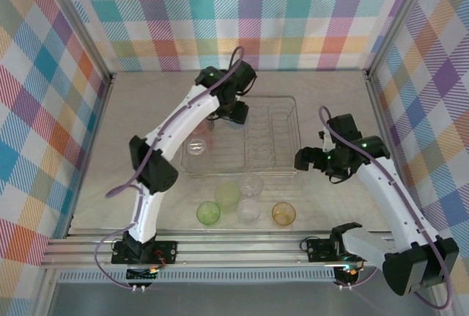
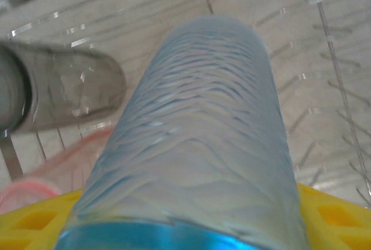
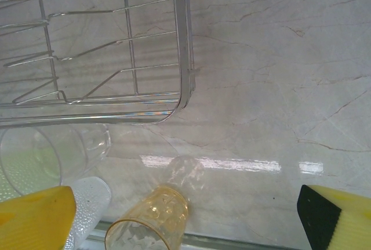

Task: Load the cups into the dish rack

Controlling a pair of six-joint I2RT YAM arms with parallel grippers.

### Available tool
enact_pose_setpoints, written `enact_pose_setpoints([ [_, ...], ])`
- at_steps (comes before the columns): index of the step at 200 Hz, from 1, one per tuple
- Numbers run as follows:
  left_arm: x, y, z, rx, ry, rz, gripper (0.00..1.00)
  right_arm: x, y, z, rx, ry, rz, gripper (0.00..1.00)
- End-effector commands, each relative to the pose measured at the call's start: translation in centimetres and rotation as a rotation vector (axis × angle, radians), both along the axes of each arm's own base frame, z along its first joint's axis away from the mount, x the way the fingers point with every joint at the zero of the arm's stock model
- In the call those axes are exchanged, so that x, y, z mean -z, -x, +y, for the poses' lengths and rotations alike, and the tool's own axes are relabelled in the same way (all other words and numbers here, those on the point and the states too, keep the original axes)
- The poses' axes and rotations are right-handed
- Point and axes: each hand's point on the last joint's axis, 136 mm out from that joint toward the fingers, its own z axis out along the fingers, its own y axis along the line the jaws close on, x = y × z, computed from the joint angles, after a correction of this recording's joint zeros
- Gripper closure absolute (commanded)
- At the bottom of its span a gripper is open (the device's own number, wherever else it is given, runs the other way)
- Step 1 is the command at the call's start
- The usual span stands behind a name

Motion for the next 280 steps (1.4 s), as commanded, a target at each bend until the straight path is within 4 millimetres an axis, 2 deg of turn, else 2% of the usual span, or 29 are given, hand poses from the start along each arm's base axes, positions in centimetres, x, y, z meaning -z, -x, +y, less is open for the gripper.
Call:
enact_pose_setpoints([
  [1,-0.7,-0.3,0.7,0.016,-0.086,-0.011,1.00,-0.1,-0.2,0.2,-0.001,-0.004,0.002,0.06],
  [22,0.8,-1.0,0.6,0.008,-0.118,0.018,1.00,0.0,-0.3,0.2,-0.004,-0.006,-0.004,0.11],
  [50,2.7,-0.9,1.6,-0.021,-0.167,0.069,1.00,0.4,-0.2,-0.1,-0.003,0.010,-0.003,0.13],
  [114,4.1,-1.2,2.3,-0.025,-0.188,0.103,1.00,0.6,-0.5,0.6,-0.019,-0.013,0.011,0.14],
  [158,5.6,-1.1,1.8,0.004,-0.154,0.167,1.00,0.9,-0.2,0.4,-0.028,0.001,0.030,0.14],
  [181,6.1,-1.0,1.8,0.006,-0.162,0.184,0.96,1.0,-0.2,0.4,-0.029,0.000,0.036,0.15],
  [200,6.3,-1.2,2.2,0.003,-0.186,0.178,0.86,1.1,-0.1,0.5,-0.028,-0.007,0.041,0.15],
  [206,6.3,-1.2,2.2,0.001,-0.187,0.176,0.80,1.1,-0.2,0.5,-0.029,-0.007,0.040,0.15],
  [227,6.1,-1.7,2.6,-0.013,-0.197,0.156,0.44,1.2,-0.1,0.6,-0.029,-0.008,0.044,0.16],
  [233,6.1,-1.8,2.7,-0.017,-0.200,0.151,0.38,1.3,-0.1,0.6,-0.030,-0.008,0.046,0.16],
  [280,6.2,-2.9,2.9,-0.033,-0.197,0.122,0.21,1.5,0.1,0.6,-0.031,-0.011,0.044,0.17],
])
